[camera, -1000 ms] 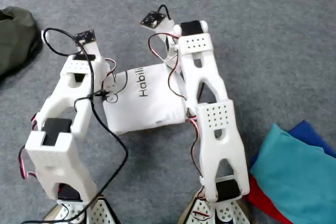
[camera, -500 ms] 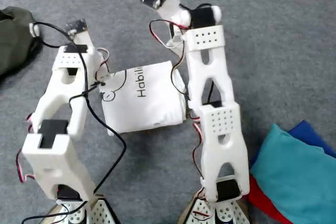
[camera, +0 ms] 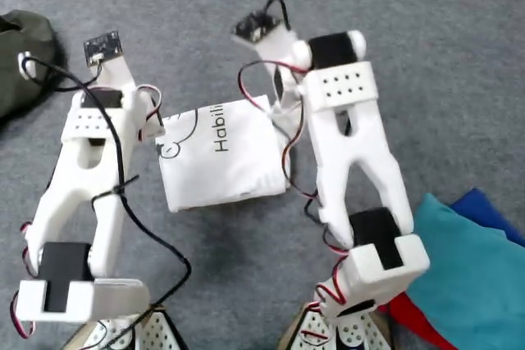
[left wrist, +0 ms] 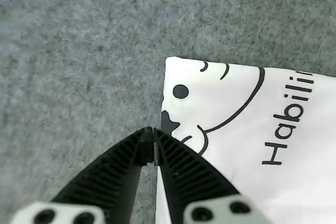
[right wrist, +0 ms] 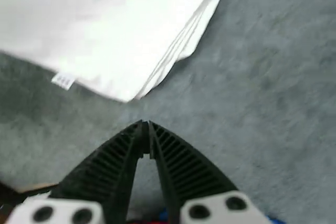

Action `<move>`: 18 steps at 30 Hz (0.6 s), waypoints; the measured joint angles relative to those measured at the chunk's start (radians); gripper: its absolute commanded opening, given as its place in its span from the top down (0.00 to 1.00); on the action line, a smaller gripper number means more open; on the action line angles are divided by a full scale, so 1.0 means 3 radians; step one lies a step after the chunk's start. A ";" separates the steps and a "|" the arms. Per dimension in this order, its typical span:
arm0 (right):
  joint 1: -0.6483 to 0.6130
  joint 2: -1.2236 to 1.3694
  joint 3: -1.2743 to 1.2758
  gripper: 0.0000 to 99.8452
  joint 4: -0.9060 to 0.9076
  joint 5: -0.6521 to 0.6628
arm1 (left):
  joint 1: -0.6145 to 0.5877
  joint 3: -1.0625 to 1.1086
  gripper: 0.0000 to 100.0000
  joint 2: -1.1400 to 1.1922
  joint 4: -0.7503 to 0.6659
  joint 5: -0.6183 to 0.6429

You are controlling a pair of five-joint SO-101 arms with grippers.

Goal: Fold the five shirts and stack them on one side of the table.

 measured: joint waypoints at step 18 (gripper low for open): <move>-0.0164 0.0113 0.1028 0.75 -0.1504 -0.1120 | -0.0384 0.0532 0.77 -0.0015 -0.0419 0.0005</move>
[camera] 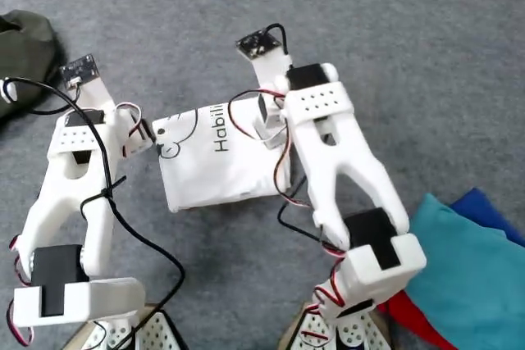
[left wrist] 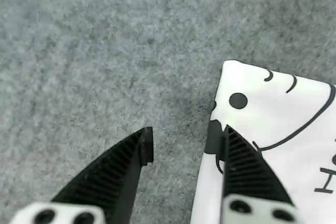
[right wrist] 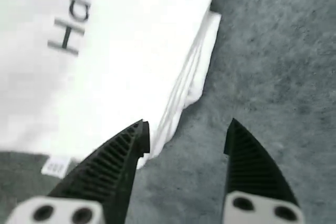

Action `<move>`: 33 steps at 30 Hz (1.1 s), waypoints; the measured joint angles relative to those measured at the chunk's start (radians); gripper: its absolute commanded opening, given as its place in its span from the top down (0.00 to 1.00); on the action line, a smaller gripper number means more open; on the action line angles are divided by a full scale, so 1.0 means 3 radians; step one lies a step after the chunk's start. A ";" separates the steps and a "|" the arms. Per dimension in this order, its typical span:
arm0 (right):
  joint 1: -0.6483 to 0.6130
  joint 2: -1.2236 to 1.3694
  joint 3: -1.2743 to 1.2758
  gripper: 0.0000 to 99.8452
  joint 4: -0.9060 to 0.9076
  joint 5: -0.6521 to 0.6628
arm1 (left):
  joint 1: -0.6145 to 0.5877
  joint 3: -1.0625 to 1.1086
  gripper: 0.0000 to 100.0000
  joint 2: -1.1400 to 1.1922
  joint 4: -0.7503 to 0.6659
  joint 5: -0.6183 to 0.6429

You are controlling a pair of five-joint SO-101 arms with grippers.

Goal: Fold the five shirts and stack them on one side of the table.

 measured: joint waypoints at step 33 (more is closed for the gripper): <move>0.0020 0.0885 -0.0317 0.75 -0.0066 -0.0230 | 0.0220 -0.0430 0.72 0.0000 0.0742 0.0481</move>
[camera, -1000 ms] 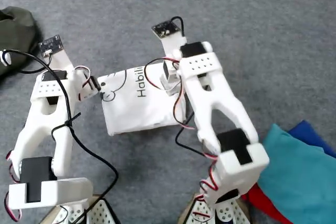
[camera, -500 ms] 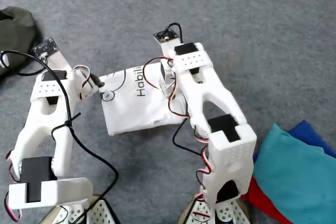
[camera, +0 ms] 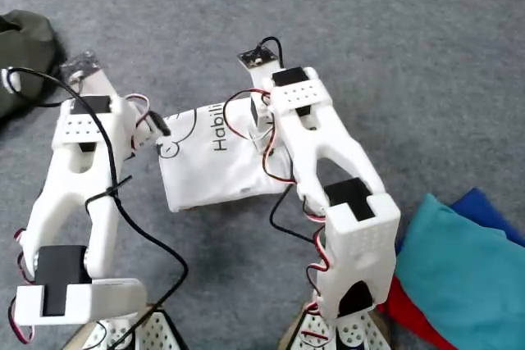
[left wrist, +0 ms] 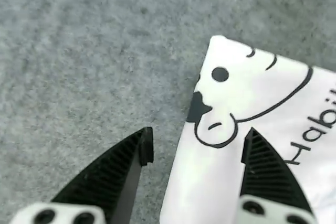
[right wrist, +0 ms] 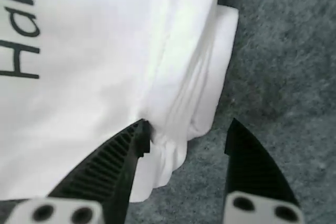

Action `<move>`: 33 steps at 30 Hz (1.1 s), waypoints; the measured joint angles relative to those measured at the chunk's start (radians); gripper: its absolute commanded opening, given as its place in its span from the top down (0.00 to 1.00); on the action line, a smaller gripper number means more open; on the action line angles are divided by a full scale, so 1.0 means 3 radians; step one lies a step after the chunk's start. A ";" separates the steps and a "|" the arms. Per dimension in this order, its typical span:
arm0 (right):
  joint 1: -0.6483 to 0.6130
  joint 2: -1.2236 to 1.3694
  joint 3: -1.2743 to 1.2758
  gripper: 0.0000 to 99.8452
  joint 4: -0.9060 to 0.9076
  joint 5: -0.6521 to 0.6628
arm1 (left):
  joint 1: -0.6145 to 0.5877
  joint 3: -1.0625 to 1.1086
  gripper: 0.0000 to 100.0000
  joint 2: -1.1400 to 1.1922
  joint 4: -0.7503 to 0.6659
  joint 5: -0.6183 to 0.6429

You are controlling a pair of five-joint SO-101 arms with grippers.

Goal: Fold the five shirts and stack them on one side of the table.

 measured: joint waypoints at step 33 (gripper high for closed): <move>-0.0082 0.0343 -0.0184 0.98 -0.0072 0.0026 | 0.0343 -0.0322 0.96 0.1105 -0.0450 -0.0066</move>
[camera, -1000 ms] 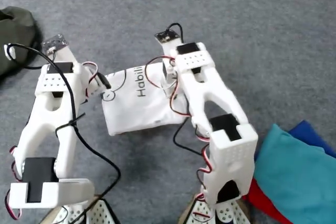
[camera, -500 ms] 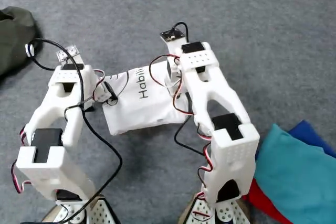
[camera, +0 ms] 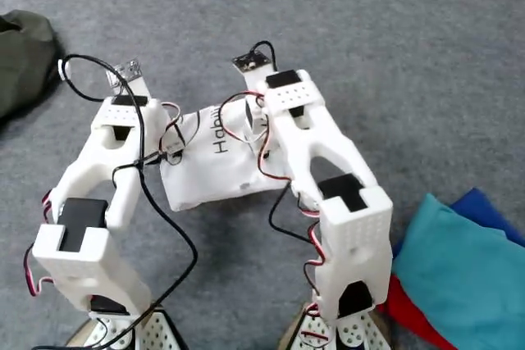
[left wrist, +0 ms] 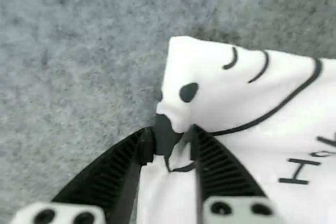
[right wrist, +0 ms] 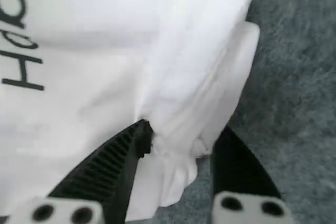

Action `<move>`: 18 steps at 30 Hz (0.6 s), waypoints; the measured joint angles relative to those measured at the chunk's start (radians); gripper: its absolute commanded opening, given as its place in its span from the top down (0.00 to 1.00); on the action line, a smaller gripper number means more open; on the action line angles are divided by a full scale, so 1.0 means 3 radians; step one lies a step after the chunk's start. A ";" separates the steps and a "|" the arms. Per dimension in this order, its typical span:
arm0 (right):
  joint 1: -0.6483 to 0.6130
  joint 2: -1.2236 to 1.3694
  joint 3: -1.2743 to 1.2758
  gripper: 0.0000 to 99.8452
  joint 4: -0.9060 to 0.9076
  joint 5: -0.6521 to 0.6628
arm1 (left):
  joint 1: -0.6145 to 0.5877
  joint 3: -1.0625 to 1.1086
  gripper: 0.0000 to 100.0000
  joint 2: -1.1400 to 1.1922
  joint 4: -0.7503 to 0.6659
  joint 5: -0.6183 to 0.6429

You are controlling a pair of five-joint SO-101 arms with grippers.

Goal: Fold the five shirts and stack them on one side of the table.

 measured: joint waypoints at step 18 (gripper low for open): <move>0.0072 0.0066 -0.0148 1.00 0.0051 0.0010 | 0.0015 -0.0297 0.98 0.0169 0.0133 0.0015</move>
